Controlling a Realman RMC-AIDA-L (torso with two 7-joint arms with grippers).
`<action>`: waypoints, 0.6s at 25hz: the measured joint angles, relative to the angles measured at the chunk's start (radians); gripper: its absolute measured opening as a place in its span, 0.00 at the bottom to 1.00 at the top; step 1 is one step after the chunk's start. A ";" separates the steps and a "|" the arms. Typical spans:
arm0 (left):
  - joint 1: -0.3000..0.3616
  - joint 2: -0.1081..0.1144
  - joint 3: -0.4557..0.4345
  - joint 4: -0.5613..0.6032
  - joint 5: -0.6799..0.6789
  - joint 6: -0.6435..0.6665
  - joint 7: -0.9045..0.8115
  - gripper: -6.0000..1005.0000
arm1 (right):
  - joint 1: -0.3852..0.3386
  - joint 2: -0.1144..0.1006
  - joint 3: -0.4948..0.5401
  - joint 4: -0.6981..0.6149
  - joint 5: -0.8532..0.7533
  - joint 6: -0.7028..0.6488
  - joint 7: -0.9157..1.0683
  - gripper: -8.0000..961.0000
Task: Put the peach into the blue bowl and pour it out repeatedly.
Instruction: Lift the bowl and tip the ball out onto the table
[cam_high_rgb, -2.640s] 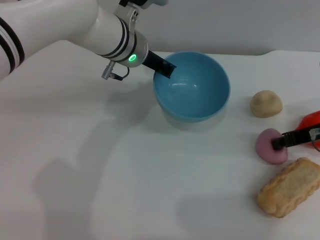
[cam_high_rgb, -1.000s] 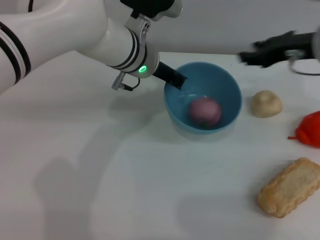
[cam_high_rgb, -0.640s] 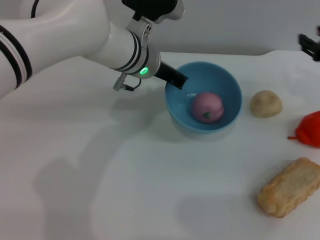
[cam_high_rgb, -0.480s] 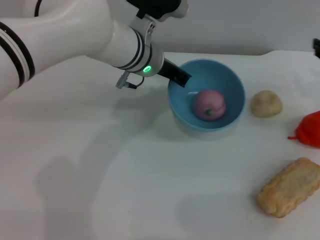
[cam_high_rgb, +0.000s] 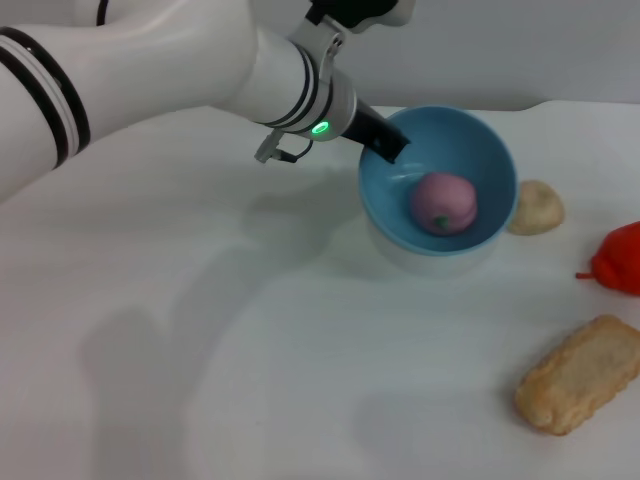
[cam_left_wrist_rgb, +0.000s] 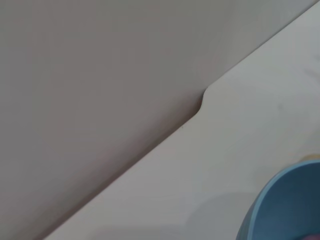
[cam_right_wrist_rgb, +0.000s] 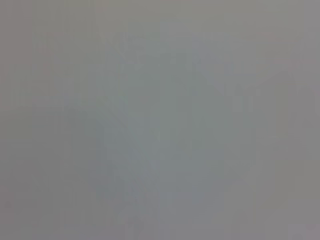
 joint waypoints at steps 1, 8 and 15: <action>-0.001 0.000 0.006 0.005 0.000 -0.002 0.000 0.00 | -0.002 0.000 0.005 0.026 0.019 -0.029 -0.025 0.51; -0.032 -0.001 0.060 0.115 0.163 0.001 0.001 0.00 | -0.026 0.001 0.051 0.174 0.041 -0.062 -0.045 0.51; -0.076 -0.003 0.181 0.170 0.404 -0.047 0.001 0.00 | -0.048 0.002 0.084 0.223 0.043 -0.065 -0.058 0.51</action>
